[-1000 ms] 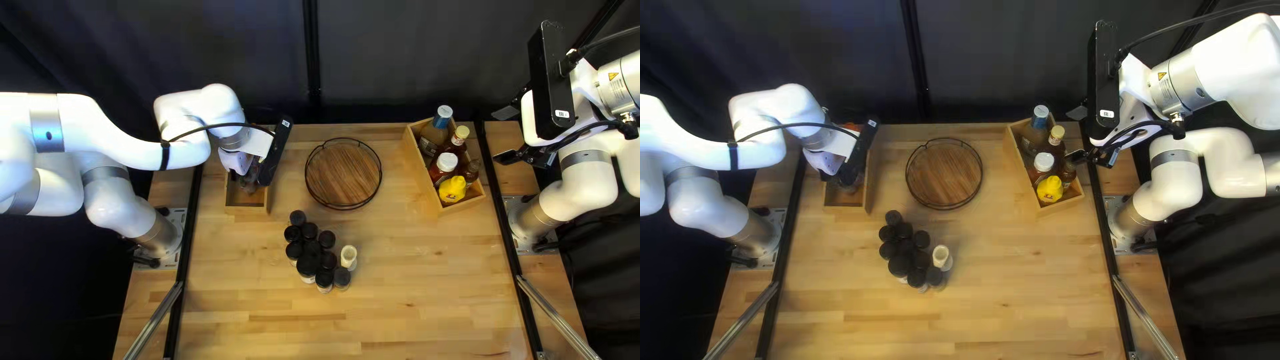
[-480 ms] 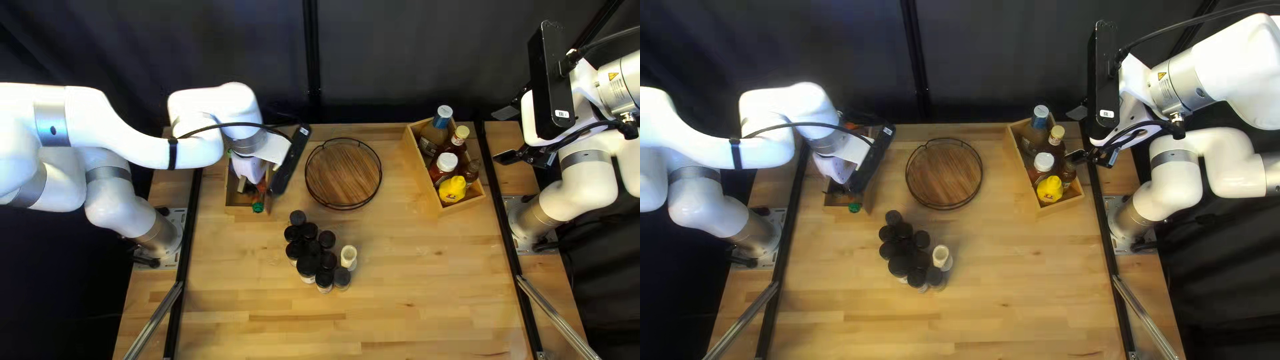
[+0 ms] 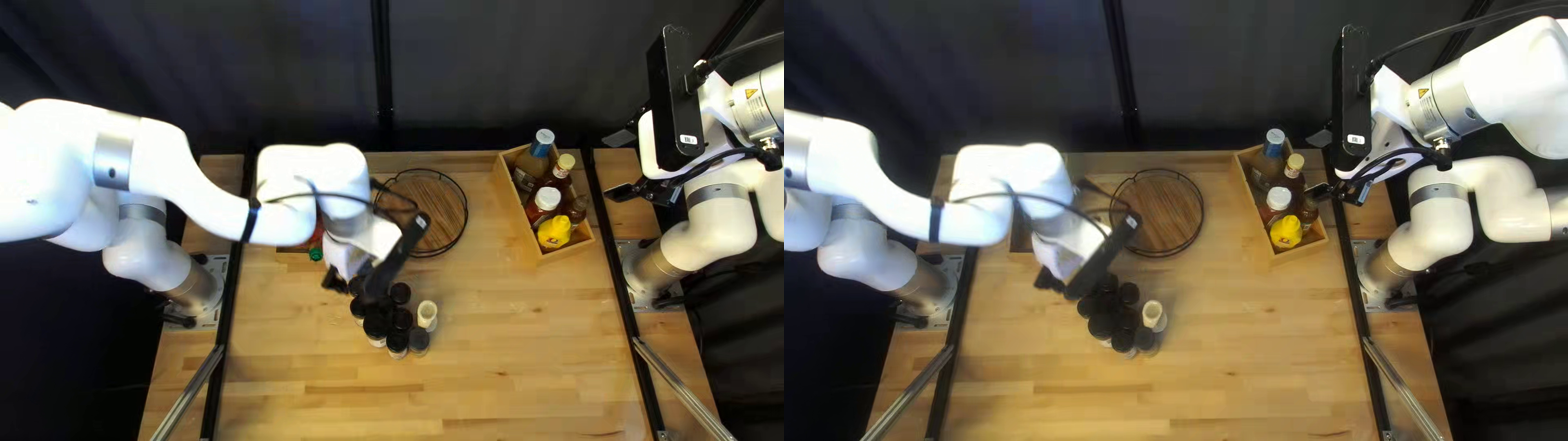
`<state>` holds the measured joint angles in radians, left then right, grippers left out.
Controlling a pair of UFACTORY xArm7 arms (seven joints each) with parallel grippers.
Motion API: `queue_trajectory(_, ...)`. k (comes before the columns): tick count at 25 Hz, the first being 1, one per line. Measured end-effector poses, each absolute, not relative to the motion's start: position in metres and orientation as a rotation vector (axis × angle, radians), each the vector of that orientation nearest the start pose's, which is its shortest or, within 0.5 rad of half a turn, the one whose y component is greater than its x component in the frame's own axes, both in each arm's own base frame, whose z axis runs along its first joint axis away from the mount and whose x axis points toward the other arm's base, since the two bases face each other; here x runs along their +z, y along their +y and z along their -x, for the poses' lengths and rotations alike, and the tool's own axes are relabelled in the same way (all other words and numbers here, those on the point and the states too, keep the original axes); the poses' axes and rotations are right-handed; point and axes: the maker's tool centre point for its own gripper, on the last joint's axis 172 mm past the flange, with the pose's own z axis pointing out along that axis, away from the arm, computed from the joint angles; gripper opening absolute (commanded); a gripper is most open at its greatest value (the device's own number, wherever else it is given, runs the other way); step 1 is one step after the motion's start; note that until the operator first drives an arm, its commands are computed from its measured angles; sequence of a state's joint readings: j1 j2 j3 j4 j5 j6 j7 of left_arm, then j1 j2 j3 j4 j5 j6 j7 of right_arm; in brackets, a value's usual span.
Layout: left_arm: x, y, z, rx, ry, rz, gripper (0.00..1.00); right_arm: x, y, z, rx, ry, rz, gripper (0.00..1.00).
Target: Separate condiments, baby food and spices and place it in 3 different racks/containers
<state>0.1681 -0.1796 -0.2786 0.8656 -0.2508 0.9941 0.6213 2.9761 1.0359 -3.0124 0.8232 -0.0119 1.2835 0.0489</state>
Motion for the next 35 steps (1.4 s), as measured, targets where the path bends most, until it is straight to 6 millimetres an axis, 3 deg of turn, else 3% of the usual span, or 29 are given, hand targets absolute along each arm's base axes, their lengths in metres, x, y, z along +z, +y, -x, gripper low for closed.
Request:
queue_trajectory(4,0.179,-0.117,-0.430,-0.200,0.947,3.117,1.00,0.447,-0.012,-0.292,-0.919,0.182,3.137,1.00)
queue_trajectory(10,0.149,-0.139,-0.430,-0.203,0.940,3.090,1.00,0.447,-0.012,-0.292,-0.919,0.182,3.137,1.00)
queue_trajectory(22,0.116,-0.137,-0.425,-0.123,0.933,3.029,1.00,0.447,-0.012,-0.292,-0.919,0.182,3.137,1.00)
queue_trajectory(24,0.112,-0.136,-0.425,-0.114,0.928,3.019,0.86,0.447,-0.012,-0.292,-0.919,0.182,3.137,1.00)
queue_trajectory(25,0.111,-0.135,-0.426,-0.110,0.926,3.015,0.10,0.447,-0.012,-0.292,-0.919,0.182,3.137,1.00)
queue_trajectory(35,0.118,-0.134,-0.425,-0.081,0.922,2.988,0.00,0.447,-0.012,-0.292,-0.919,0.182,3.137,1.00)
